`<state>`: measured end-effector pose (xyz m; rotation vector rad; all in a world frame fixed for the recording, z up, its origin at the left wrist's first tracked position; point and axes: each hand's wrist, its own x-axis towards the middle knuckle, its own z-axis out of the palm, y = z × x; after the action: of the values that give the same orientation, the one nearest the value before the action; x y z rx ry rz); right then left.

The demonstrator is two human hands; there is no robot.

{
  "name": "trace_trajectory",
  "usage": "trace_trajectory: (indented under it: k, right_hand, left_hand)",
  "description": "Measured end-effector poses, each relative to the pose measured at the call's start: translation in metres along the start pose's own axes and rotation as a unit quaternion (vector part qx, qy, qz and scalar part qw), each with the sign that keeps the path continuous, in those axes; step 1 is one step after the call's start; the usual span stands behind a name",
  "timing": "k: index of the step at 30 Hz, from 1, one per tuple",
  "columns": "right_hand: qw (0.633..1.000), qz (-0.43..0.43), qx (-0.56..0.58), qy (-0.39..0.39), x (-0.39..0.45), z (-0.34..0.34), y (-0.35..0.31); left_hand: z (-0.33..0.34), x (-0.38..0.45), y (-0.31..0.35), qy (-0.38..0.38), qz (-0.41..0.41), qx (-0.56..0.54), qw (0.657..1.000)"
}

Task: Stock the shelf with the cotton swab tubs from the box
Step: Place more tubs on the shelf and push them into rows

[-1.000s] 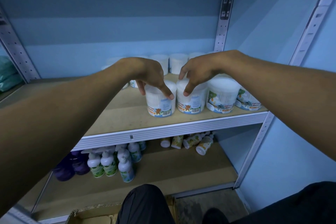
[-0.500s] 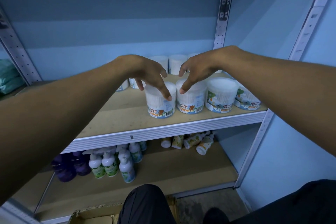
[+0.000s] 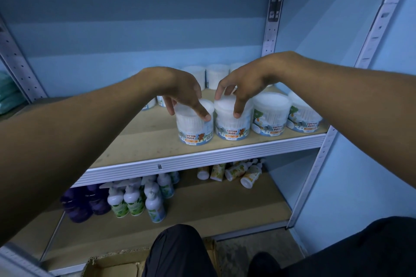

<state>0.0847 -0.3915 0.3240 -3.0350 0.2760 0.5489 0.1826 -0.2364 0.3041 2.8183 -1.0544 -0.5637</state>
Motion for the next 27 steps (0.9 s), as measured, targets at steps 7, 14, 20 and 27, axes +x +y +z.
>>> trace_trajectory:
  k: [7,14,20,27]
  right_hand:
    - [0.999,0.009,-0.030,0.030,-0.002,0.003,-0.001]
    - [1.000,-0.002,0.002,0.009,0.004,0.002,0.002]
    - [1.000,-0.009,0.022,-0.014,0.000,0.000,0.004]
    - [0.999,0.002,-0.026,0.021,-0.001,0.001,0.004]
  left_hand:
    - [0.002,-0.002,0.000,-0.010,0.025,0.010,1.000]
    - [0.003,-0.003,0.006,-0.014,0.019,0.036,0.999]
    - [0.001,-0.006,0.007,-0.022,0.000,0.021,1.000]
    - [-0.005,-0.010,0.007,-0.037,0.024,0.020,0.999]
